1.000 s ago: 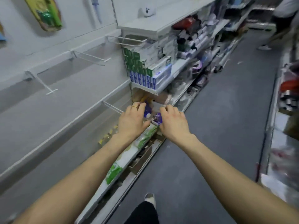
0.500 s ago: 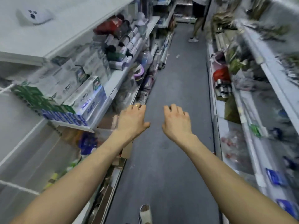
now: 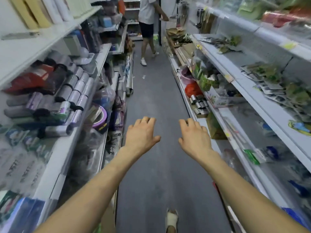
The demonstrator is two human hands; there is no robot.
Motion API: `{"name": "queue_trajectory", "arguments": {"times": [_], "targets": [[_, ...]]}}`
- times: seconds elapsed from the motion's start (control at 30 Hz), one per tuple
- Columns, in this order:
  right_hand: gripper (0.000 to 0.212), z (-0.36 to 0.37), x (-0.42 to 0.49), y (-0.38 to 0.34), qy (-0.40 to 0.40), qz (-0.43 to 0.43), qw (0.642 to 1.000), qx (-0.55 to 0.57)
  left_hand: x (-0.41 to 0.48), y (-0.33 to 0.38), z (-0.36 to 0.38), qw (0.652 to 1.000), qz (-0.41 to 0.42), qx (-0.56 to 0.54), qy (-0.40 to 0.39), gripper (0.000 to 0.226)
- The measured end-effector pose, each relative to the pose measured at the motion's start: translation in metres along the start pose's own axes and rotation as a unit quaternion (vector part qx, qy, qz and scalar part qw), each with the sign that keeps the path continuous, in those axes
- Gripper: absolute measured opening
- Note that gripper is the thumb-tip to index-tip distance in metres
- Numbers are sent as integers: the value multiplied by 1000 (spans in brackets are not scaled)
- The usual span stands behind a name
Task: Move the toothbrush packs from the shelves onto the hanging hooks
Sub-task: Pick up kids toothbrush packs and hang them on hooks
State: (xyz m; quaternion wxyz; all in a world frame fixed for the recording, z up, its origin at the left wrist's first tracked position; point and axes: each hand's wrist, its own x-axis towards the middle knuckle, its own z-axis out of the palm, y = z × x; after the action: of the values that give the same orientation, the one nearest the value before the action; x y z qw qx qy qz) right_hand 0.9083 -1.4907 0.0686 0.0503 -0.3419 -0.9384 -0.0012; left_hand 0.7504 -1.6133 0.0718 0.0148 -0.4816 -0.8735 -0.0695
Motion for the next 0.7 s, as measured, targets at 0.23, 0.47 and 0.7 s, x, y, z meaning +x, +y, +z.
{"name": "queue_trajectory", "arguments": {"times": [0.23, 0.47, 0.7], "targets": [[53, -4, 183, 28, -5, 0, 1000, 5, 183, -28, -11, 1000, -4, -12, 3, 67], [59, 7, 367, 26, 4, 6, 1000, 2, 363, -76, -4, 1000, 18, -18, 18, 66], [54, 30, 544, 28, 13, 87, 996, 8, 561, -137, 11, 996, 86, -11, 9, 68]]}}
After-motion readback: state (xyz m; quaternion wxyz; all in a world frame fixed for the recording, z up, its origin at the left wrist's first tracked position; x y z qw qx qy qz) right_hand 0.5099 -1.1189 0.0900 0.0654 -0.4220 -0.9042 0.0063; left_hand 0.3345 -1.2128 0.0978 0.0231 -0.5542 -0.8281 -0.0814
